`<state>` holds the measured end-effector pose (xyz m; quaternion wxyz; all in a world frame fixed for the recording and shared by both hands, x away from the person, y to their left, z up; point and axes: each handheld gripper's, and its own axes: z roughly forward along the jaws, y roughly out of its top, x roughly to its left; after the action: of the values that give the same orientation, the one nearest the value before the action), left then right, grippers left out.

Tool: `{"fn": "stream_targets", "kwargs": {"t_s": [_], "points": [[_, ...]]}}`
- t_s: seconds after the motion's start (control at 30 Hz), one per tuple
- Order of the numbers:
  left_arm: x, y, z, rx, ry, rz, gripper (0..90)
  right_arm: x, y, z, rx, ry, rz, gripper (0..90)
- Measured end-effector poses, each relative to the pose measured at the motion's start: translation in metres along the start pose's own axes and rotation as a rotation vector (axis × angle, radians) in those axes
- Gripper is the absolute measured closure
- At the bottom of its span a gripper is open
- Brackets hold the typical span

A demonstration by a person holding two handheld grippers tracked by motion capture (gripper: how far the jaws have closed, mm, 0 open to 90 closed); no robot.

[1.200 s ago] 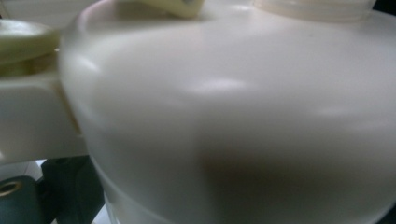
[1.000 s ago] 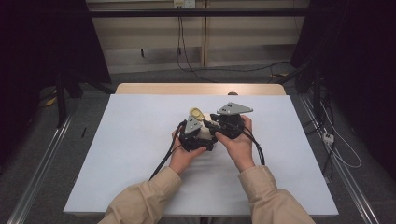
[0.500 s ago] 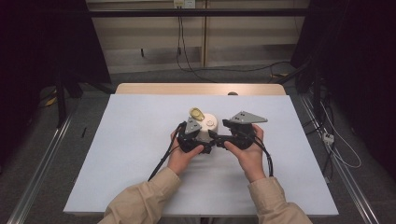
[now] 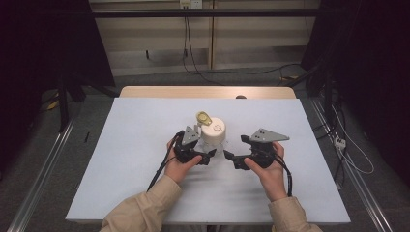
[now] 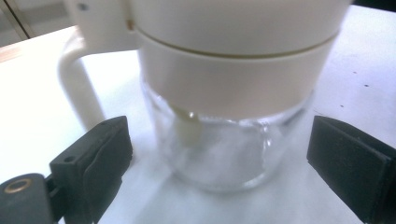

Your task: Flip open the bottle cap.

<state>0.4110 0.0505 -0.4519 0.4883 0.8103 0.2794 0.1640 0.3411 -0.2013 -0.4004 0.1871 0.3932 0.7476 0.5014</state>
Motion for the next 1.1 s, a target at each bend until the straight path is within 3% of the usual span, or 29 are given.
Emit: {"fn": "stream_targets", "kwargs": {"t_s": [0.17,0.57,0.9,1.1], "points": [[0.003,-0.002,-0.016,-0.025,-0.026,-0.030,6.4,-0.002,-0.010,-0.005,-0.008,0.010,0.015,8.9],[0.011,-0.010,-0.049,-0.039,-0.064,-0.028,5.9,-0.006,-0.034,-0.015,-0.006,0.008,0.029,9.1],[0.023,-0.019,-0.079,-0.052,-0.047,-0.024,5.9,-0.007,-0.043,-0.024,-0.011,0.001,0.028,10.1],[0.031,-0.027,-0.095,-0.060,-0.043,-0.043,5.8,-0.008,-0.047,-0.028,-0.014,-0.008,0.029,10.1]]}}
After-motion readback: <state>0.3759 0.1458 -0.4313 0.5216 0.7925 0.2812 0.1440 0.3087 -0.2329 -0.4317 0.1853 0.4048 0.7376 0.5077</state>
